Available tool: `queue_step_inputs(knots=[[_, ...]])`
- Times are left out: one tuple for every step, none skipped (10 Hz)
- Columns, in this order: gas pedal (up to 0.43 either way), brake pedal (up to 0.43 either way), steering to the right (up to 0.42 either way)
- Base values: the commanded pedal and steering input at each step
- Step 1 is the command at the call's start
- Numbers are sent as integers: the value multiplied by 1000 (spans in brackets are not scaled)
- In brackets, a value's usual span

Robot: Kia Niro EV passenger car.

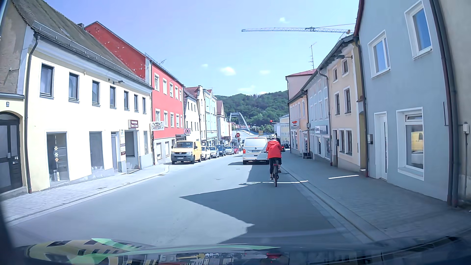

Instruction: Follow the waypoints while adhering to traffic rules and regulations

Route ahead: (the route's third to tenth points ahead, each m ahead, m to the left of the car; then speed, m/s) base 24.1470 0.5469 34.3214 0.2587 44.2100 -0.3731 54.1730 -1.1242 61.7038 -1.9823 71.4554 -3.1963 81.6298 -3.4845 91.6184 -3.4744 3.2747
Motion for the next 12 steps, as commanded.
queue_step_inputs(knots=[[0, 195, -4], [0, 195, -4], [0, 189, -6], [0, 189, -7], [0, 195, -2], [0, 201, 4], [0, 207, 2], [0, 213, -1], [0, 213, -4], [0, 213, -5], [0, 195, -5], [0, 189, -5]])
